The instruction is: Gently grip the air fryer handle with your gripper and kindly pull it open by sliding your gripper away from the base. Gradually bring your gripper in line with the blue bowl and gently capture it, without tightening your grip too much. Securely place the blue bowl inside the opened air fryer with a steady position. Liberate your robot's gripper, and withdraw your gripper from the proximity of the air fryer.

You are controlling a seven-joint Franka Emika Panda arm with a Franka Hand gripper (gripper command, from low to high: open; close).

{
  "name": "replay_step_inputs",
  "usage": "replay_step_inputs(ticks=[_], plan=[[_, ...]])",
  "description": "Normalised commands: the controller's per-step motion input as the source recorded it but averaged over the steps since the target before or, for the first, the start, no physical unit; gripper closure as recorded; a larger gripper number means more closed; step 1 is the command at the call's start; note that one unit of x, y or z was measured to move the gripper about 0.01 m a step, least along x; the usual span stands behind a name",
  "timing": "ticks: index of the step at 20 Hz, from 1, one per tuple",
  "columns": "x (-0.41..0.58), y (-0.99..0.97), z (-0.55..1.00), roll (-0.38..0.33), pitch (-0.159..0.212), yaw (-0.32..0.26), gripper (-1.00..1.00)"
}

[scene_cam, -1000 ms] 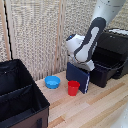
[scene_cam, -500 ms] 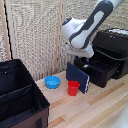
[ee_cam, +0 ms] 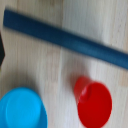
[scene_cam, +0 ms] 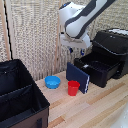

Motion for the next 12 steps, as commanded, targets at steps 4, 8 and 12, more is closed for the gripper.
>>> replay_step_inputs(ticks=[4, 8, 12], plan=[[0.237, 0.52, 0.15, 0.317, 0.077, 0.004, -1.00], [0.187, 0.34, 0.19, 0.281, 0.166, 0.063, -1.00], [0.163, 0.13, 0.14, 0.218, 0.242, 0.100, -1.00]])
